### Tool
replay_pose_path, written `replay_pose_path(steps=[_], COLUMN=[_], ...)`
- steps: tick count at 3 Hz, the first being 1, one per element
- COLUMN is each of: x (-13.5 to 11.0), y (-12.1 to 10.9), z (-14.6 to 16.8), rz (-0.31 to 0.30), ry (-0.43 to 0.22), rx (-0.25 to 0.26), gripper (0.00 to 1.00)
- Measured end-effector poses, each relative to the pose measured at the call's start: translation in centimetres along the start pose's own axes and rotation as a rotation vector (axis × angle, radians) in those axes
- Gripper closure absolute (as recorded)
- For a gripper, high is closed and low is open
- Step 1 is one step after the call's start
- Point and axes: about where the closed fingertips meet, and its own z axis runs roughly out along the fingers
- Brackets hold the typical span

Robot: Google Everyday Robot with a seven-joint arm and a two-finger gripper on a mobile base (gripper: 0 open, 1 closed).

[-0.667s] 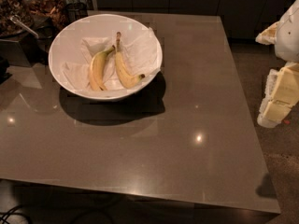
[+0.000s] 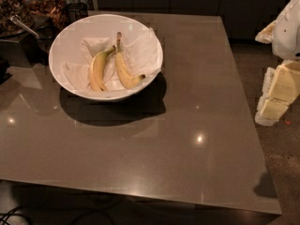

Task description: Pick banana from white bowl

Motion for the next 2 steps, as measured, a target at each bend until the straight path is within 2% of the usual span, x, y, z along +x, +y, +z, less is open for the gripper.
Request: replay_pose_path(steps=[1,2], x=[-1.7,-4.5], y=[-0.6,-0.5], z=[-0.4,-0.7], rz=[-0.012,-0.097], ry=[0.036,0.074], rx=[0.003,0.011], gripper=[0.00,0.00])
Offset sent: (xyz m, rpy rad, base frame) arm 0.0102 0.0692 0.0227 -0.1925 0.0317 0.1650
